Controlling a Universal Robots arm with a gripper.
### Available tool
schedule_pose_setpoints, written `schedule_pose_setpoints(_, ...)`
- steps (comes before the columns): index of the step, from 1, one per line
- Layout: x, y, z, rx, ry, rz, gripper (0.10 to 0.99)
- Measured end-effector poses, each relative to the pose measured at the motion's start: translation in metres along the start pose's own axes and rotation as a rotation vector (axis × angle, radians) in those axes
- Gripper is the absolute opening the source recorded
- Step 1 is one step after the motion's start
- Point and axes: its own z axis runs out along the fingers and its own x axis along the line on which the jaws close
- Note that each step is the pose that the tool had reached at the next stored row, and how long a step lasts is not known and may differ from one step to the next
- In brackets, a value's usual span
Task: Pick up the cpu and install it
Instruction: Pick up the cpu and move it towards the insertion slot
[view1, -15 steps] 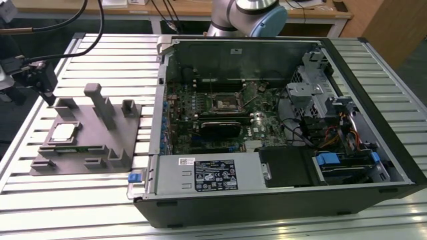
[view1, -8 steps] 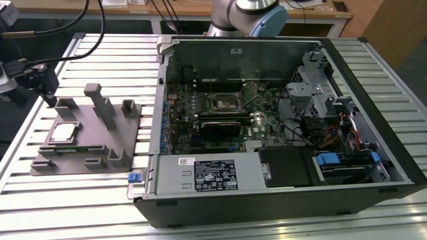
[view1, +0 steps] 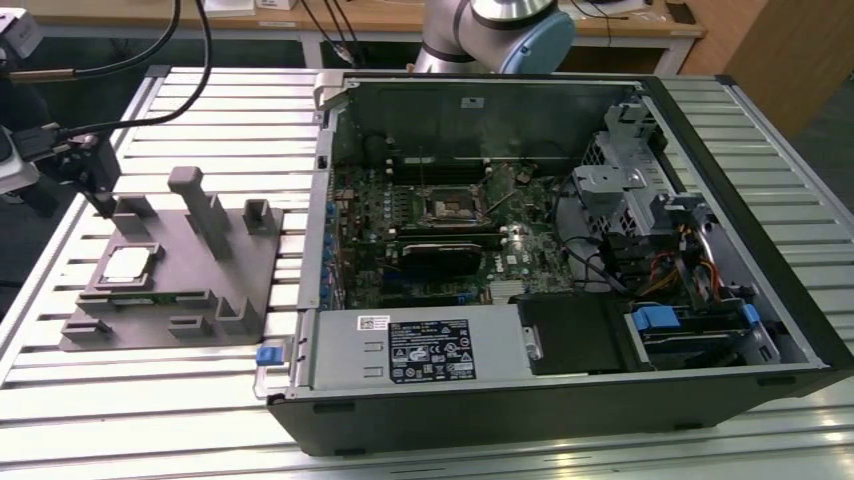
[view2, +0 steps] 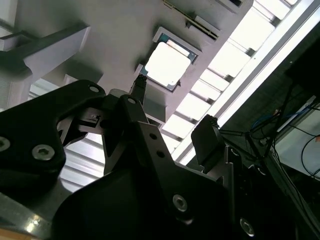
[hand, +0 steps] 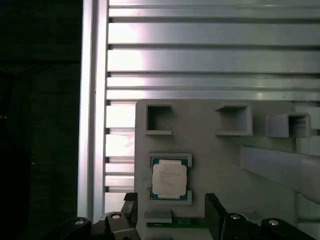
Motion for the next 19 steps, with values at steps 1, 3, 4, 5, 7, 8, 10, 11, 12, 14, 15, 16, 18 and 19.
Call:
schedule_pose_setpoints(1, 0.0, 0.0, 0.0006, 0.0, 0.0001, 0.0, 0.647)
schedule_pose_setpoints(3, -0.0003, -0.0001, 0.0019, 0.0, 0.0, 0.0, 0.647)
schedule_pose_setpoints(4, -0.0005, -0.0002, 0.0025, 0.0, 0.0002, 0.0, 0.647)
schedule_pose_setpoints(5, -0.0008, -0.0002, 0.0032, 0.0, 0.0003, 0.0, 0.647)
schedule_pose_setpoints(7, -0.0011, -0.0003, 0.0052, 0.0, 0.0001, 0.0, 0.647)
schedule_pose_setpoints(8, -0.0012, -0.0004, 0.0064, 0.0, 0.0003, 0.0, 0.647)
schedule_pose_setpoints(10, -0.0012, -0.0006, 0.0092, 0.0, 0.0003, 0.0, 0.647)
schedule_pose_setpoints(11, -0.0012, -0.0007, 0.0108, 0.0, 0.0005, 0.0, 0.647)
schedule_pose_setpoints(12, -0.0013, -0.0009, 0.0124, 0.0, 0.0005, -0.002, 0.647)
schedule_pose_setpoints(14, -0.0013, -0.0013, 0.0155, 0.0, 0.0006, -0.006, 0.647)
schedule_pose_setpoints(15, -0.0013, -0.0015, 0.017, 0.0, 0.0008, -0.007, 0.647)
schedule_pose_setpoints(16, -0.0013, -0.0018, 0.0183, 0.0, 0.0009, -0.008, 0.647)
schedule_pose_setpoints(18, -0.0013, -0.0023, 0.0205, -0.002, 0.0013, -0.008, 0.647)
schedule_pose_setpoints(19, -0.0013, -0.0024, 0.0217, -0.002, 0.0018, -0.008, 0.647)
